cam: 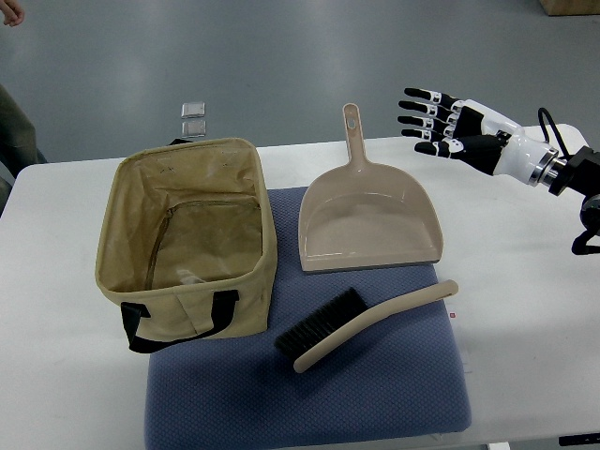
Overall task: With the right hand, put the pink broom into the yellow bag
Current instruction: 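Reach the right hand down to the beige brush handle, then close the right hand around the brush handle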
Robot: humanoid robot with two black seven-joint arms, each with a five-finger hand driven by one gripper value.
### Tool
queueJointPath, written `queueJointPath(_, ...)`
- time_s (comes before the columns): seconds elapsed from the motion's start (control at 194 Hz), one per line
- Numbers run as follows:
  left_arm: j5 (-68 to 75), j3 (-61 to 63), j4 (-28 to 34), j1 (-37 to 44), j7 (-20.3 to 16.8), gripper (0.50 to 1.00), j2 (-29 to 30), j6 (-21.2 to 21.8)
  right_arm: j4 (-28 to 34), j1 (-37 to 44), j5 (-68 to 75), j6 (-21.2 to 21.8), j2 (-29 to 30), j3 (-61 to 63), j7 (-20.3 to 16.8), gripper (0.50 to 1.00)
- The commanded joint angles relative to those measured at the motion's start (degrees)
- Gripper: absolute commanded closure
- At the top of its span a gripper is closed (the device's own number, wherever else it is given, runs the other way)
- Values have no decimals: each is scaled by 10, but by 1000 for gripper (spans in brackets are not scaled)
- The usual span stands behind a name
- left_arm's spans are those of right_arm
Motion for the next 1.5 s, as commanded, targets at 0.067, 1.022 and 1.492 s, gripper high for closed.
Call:
queueJointPath(0.067,0,0,0,0,0,500,0,0,81,4,-143,0,-34,-16,47,576)
queueJointPath(1.022,0,0,0,0,0,500,0,0,251,5,-642,-380,-112,-281,101,587)
queueJointPath(1.492,0,0,0,0,0,500,0,0,250,5,-680,-405,-113,-295,79,681)
